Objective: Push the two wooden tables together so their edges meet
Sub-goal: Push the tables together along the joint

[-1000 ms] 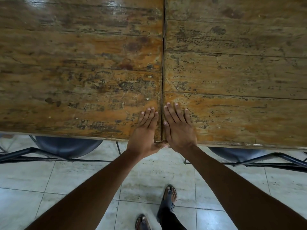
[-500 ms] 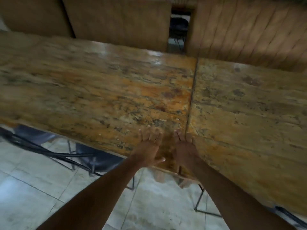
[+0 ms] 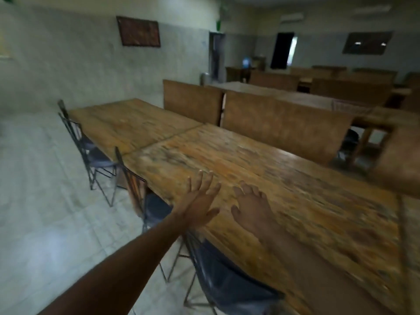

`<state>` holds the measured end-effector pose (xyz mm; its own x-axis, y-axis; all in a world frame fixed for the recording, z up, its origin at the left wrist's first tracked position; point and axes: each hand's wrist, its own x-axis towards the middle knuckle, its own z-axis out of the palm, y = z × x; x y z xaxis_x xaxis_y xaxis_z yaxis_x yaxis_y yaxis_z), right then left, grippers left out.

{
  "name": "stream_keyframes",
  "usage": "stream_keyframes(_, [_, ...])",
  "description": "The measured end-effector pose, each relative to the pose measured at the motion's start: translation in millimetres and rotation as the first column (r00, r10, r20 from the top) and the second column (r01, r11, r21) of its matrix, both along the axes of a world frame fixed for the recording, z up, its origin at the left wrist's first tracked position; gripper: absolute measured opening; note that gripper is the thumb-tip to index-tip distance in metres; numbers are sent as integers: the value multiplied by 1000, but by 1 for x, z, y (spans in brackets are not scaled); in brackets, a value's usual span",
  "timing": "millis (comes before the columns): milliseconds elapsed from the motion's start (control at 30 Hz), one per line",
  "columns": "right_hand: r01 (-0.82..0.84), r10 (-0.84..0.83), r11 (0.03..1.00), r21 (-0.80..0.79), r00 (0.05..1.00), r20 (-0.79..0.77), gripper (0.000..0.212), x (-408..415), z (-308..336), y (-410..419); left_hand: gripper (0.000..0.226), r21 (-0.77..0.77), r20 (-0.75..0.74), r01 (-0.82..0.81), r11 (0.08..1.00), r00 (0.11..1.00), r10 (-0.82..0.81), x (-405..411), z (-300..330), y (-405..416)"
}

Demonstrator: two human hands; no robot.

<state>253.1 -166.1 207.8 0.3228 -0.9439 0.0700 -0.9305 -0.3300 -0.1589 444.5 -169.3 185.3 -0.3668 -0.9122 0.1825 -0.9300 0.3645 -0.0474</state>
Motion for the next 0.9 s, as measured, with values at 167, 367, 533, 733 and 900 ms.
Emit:
stream_keyframes(167, [-52,52,999,-6,999,11,65,151,31,-32,76,-57,-33,-136,989,990,134,146,38,-6])
stream_keyframes(367, [-178,178,984,2,984,16,65,315,43,-65,75,-72,-111,-274,959,958,266,301,62,-15])
stream_keyframes(533, [-230,232,973,-25,969,83,63,429,33,-121,76,-69,-99,-323,944,944,315,403,58,-54])
stream_keyframes(733, [-222,219,975,3,961,171,60,563,-15,-222,75,-31,-42,-285,958,958,283,525,38,-155])
stream_keyframes(900, [-118,85,984,134,970,229,61,654,-55,-317,76,108,27,-230,967,973,228,623,21,-250])
